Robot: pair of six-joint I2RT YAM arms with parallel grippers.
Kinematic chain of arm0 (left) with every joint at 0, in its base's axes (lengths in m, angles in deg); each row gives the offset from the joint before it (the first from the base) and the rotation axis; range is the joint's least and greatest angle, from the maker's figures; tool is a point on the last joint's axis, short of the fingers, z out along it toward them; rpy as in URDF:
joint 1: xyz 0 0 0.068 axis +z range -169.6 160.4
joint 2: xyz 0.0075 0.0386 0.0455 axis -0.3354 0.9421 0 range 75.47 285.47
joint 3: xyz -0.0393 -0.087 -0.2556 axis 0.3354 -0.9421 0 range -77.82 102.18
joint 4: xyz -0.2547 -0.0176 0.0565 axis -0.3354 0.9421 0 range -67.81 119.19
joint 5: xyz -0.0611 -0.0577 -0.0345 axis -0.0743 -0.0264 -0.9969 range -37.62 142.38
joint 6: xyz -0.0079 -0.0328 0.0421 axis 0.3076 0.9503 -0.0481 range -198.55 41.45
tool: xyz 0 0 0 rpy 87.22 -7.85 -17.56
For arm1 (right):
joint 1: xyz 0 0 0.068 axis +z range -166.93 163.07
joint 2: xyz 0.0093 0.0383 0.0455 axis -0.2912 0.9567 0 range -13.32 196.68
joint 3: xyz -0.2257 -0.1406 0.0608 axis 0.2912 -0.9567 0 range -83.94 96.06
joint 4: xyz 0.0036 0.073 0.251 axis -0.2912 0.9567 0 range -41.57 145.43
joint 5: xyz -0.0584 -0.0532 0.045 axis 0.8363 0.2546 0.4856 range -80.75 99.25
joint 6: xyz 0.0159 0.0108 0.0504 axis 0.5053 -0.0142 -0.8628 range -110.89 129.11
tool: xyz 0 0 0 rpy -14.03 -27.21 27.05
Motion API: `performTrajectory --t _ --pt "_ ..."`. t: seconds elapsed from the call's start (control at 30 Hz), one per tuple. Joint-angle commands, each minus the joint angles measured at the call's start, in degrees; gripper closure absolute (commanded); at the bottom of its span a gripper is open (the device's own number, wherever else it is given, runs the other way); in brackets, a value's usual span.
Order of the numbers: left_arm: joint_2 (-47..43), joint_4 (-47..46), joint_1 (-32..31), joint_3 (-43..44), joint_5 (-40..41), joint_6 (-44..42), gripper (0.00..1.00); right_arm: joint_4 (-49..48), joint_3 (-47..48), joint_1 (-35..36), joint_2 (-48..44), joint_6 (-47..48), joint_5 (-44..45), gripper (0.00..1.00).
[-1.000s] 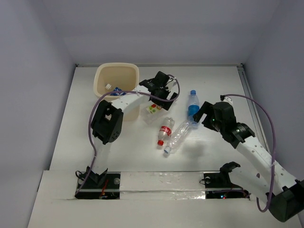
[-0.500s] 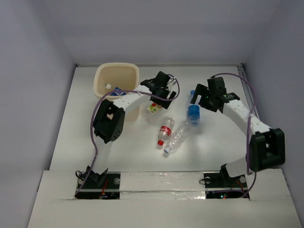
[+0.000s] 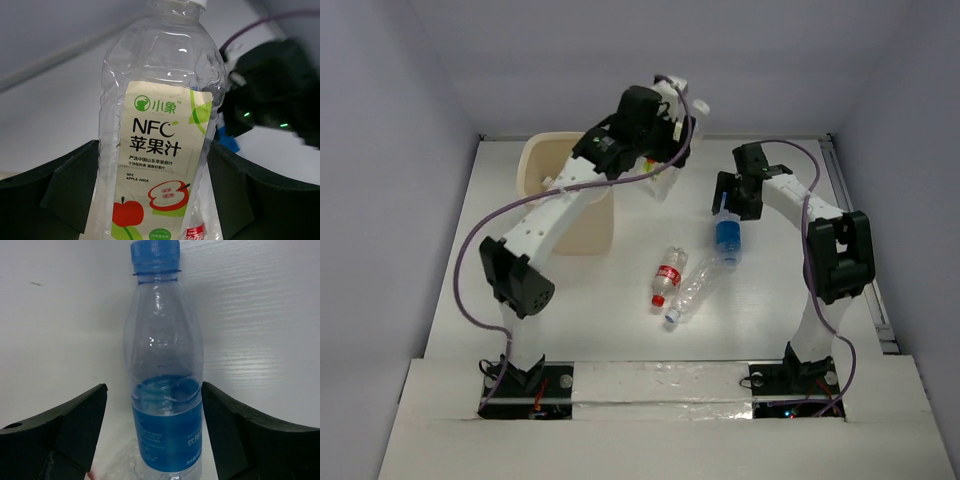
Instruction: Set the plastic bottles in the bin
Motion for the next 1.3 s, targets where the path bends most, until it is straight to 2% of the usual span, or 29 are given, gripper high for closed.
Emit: performTrajectory --t 0.0,0.1,0.27,0.3,0.33,0.43,0.57,0.7,0.9,1.0,1.03,1.13,1.23,1.27 --pt "-10.4 -1.64 1.58 5.35 0.4 3.65 0.56 3.6 2.56 -0.91 1.91 2.04 2.79 0.19" --pt "-15.5 -4.36 5.18 2.73 1.8 6.64 0.56 4.92 3.52 -1.43 4.72 2.92 3.32 0.22" --pt "-24.98 -12.09 12.56 -9.55 6.63 9.89 0.57 5.1 4.66 -2.05 6.14 3.28 2.18 0.26" --pt "-26.05 -13.14 15.27 -11.5 7.51 10.16 0.57 5.27 4.67 -2.05 6.22 3.36 2.18 0.3" --pt "-26.93 -14.46 16.69 -13.0 7.34 10.51 0.57 4.93 4.58 -2.57 6.05 3.28 2.18 0.41" --pt "-30.19 -18.23 21.08 -21.59 8.31 11.3 0.57 1.77 2.65 -2.58 3.51 2.49 3.49 0.49" --pt "-33.18 -23.42 23.99 -28.73 7.34 12.27 0.58 -3.16 -0.95 -2.58 -5.01 2.48 7.87 0.49" --pt "-34.49 -27.12 24.62 -33.57 7.25 12.01 0.57 -1.33 1.58 -2.58 -15.45 2.75 10.44 0.49" --pt "-38.36 -34.68 24.62 -43.59 8.57 12.53 0.54 -5.7 7.29 -0.12 -25.76 -2.34 -1.85 0.51" --pt "-40.9 -36.44 24.62 -47.11 8.66 13.06 0.42 -8.6 11.06 3.56 -27.61 -5.94 -5.9 0.5" --pt "-41.52 -36.62 24.62 -47.82 8.75 13.24 0.3 -10.53 12.3 6.79 -27.53 -6.82 -6.17 0.5" --pt "-44.07 -36.01 24.62 -49.67 9.1 14.03 0.13 -13.88 18.89 14.0 -24.55 -9.2 -5.82 0.49" --pt "-46.89 -35.66 24.62 -50.72 8.57 15.34 0.02 -17.74 24.52 18.59 -19.45 -11.66 -4.94 0.49" --pt "-47.59 -35.31 24.62 -51.07 8.4 15.61 0.02 -18.88 25.75 21.22 -18.22 -12.62 -4.59 0.49"
